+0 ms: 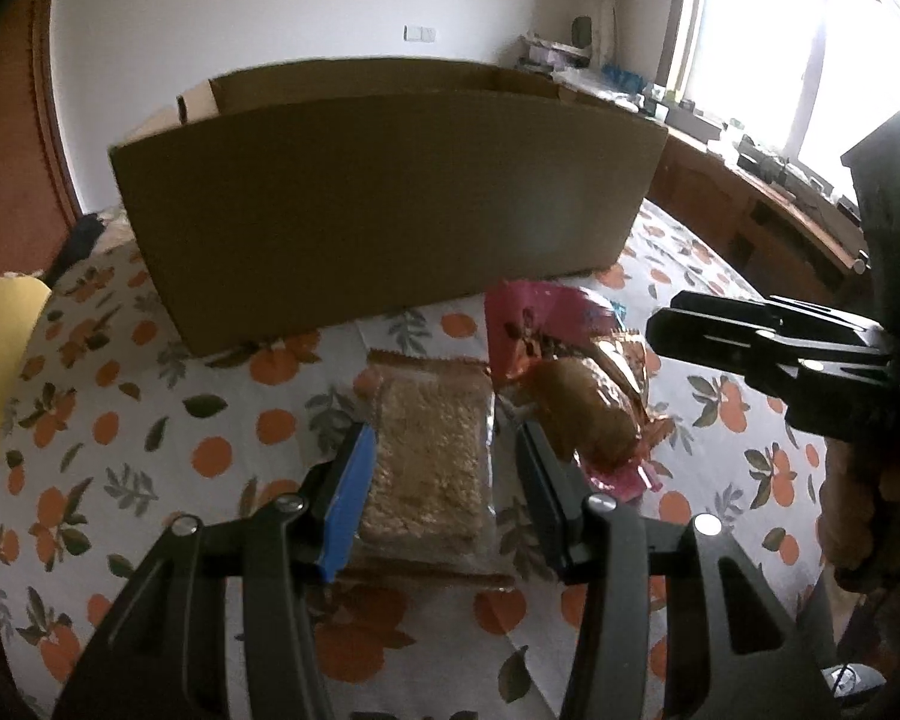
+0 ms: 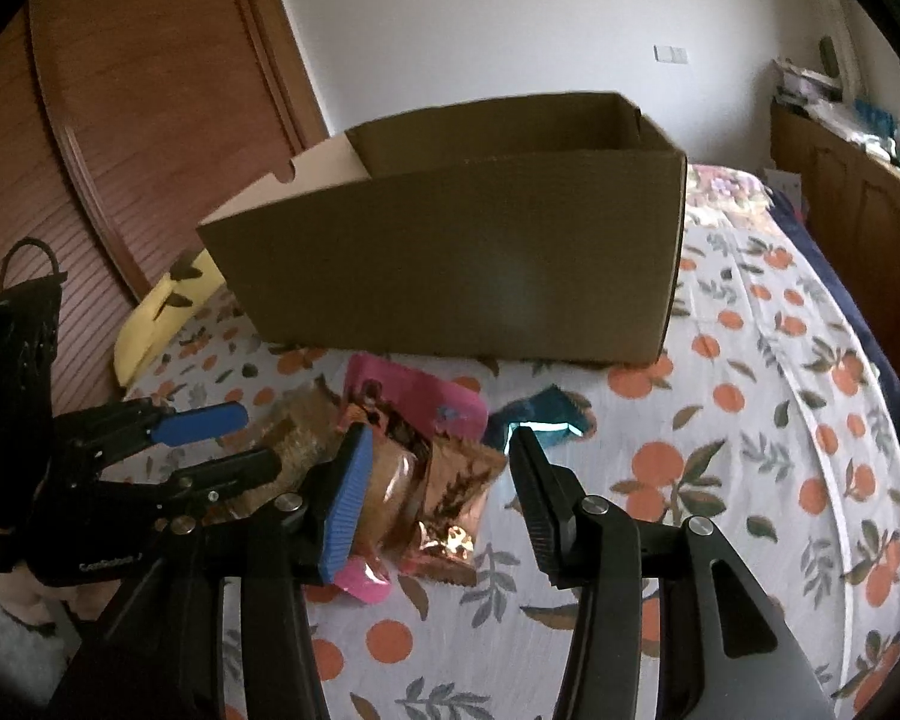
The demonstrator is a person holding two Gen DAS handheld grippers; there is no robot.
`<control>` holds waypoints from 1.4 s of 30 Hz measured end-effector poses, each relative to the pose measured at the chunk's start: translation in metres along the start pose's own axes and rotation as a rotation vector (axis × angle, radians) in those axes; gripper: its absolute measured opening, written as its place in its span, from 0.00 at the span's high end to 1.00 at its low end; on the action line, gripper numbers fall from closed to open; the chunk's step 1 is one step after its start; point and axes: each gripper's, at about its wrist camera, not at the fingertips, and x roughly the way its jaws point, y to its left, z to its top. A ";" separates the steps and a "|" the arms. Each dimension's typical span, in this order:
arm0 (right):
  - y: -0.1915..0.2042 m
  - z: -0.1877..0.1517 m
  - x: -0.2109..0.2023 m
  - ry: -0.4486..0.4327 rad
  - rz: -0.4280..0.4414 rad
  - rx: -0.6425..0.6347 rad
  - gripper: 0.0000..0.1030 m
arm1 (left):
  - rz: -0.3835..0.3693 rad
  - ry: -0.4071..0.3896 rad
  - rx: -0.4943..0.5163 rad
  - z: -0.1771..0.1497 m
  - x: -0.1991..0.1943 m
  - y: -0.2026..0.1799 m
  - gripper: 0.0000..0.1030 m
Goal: Organize snacks
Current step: 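Move the left tool to the large grain tray while the right tool reaches the brown wrapper, then grasp the grain tray with left tool while right tool grasps the brown wrapper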
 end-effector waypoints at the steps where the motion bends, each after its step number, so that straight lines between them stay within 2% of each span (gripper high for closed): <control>1: -0.001 -0.001 0.001 0.003 0.000 0.005 0.53 | -0.003 0.003 -0.001 0.000 0.001 -0.001 0.53; 14: -0.005 -0.015 0.014 0.032 -0.003 0.012 0.54 | 0.064 -0.006 0.040 0.004 0.005 -0.003 0.53; 24: -0.009 -0.019 0.018 0.042 0.011 0.030 0.54 | 0.016 0.037 -0.002 0.005 0.016 0.009 0.50; 27: -0.011 -0.019 0.018 0.042 0.018 0.042 0.53 | 0.035 0.068 0.012 0.002 0.025 0.008 0.49; 36: -0.014 -0.018 0.020 0.054 0.013 0.051 0.54 | 0.058 0.068 0.042 0.000 0.026 0.003 0.48; 42: -0.013 -0.018 0.022 0.058 0.011 0.047 0.54 | 0.095 0.078 0.062 -0.001 0.030 -0.004 0.37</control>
